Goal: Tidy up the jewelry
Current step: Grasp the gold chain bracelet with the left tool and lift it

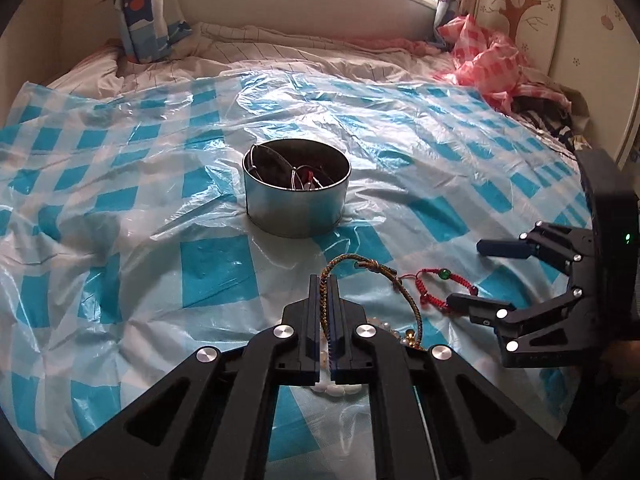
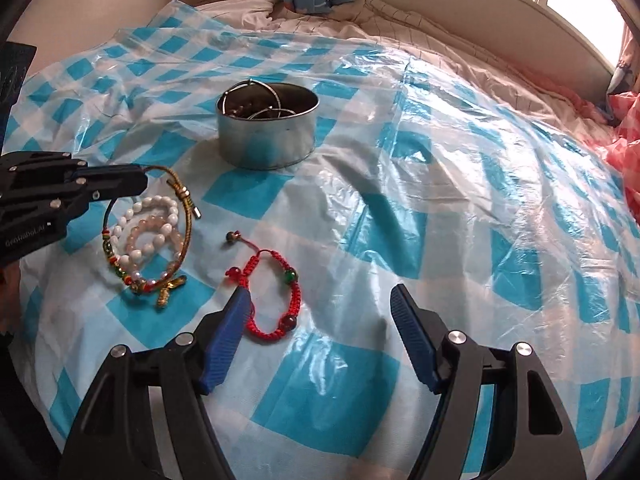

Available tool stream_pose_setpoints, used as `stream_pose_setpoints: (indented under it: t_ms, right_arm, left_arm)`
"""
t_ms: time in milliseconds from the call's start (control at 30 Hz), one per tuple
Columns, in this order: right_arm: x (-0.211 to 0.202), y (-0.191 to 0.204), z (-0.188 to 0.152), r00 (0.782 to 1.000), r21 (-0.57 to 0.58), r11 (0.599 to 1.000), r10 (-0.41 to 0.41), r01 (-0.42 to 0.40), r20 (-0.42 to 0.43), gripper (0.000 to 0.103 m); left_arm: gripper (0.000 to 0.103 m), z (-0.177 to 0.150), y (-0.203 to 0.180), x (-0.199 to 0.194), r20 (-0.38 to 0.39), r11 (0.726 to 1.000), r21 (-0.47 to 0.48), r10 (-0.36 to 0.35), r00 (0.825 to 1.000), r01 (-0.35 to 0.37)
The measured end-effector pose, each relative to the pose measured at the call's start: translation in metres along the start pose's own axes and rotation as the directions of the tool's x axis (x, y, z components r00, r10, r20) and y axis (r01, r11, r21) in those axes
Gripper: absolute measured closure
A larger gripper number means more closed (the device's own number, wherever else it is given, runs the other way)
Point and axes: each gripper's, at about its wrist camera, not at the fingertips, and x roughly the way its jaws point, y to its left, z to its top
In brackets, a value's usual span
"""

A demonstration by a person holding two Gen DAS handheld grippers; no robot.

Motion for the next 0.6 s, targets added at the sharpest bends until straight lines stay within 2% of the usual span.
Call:
stream_pose_setpoints:
  t_ms: [33,133,200,300,600]
  right_arm:
    - [0.002,0.002,0.000,1.000,-0.006,1.000,0.010,-0.010,-0.005,0.040]
    - [0.006,0.004,0.000,0.998,-0.005,0.999,0.045,-0.045,-0.036,0.095]
    - [0.006,0.004,-0.001,0.996,0.015,0.997,0.079,-0.079,-0.036,0.095]
    - [-0.005,0.000,0.000,0.995,0.040,0.994,0.104,-0.105,0.008,0.095]
    - [-0.021,-0.014,0.007,0.979,0.112,0.976,0.177,-0.188,0.100,0.095]
  left_arm:
    - [0.100,0.001,0.002,-0.002,0.013,1.000,-0.008,-0.003,1.000,0.003]
    - [0.100,0.004,0.011,-0.001,0.019,0.999,-0.044,0.012,1.000,-0.011]
    - [0.100,0.005,0.015,0.000,0.013,0.998,-0.058,0.023,1.000,-0.022]
    - [0.100,0.005,0.017,-0.002,0.015,0.998,-0.059,0.035,0.999,-0.034]
    - [0.100,0.004,0.015,-0.002,0.016,0.995,-0.022,0.098,0.995,-0.098]
